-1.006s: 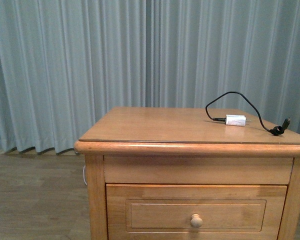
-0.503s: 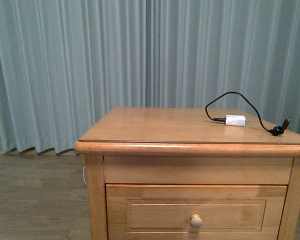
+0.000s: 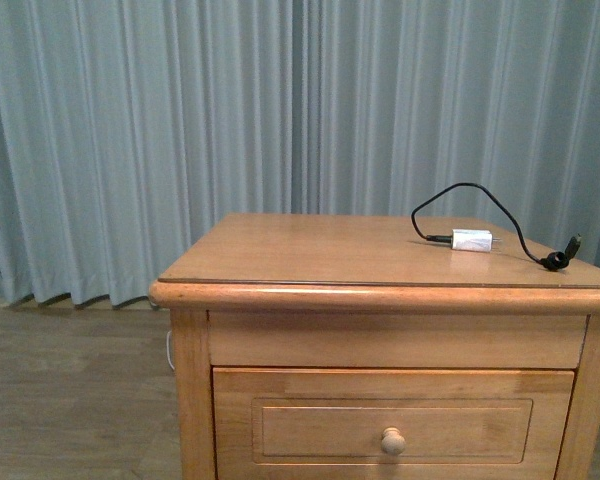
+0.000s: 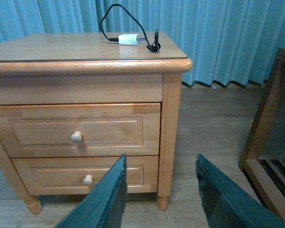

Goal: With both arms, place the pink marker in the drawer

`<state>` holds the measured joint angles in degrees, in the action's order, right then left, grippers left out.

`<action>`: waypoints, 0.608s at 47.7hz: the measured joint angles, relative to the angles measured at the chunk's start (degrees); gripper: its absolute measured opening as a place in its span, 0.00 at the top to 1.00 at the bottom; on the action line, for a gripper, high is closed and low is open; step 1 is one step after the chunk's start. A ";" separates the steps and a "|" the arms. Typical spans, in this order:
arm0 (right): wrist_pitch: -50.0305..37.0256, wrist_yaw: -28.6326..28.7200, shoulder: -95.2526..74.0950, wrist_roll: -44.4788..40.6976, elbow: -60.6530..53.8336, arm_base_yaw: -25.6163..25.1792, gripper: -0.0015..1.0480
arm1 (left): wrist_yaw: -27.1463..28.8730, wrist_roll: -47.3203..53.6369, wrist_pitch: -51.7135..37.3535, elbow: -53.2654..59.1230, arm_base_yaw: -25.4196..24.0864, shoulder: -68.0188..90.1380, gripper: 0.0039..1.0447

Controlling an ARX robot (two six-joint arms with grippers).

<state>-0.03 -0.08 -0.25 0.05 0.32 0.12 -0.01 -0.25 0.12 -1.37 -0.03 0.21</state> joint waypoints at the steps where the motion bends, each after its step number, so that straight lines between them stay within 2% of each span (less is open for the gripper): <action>1: 0.00 0.00 0.00 0.00 0.00 0.00 0.50 | 0.00 0.00 0.00 0.00 0.00 0.00 0.06; 14: 0.00 -0.02 0.00 0.07 0.00 0.00 0.06 | 0.00 0.00 0.00 0.00 0.00 0.00 0.06; 17: 0.00 -0.02 0.00 0.02 0.00 0.00 0.09 | 0.00 0.00 0.00 0.00 0.00 0.00 0.06; 29: 0.00 -0.02 0.00 0.04 0.00 0.00 0.08 | 0.00 0.00 0.00 0.00 0.00 0.00 0.06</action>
<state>-0.03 -0.10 -0.25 0.10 0.32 0.12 -0.01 -0.25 0.12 -1.37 -0.03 0.21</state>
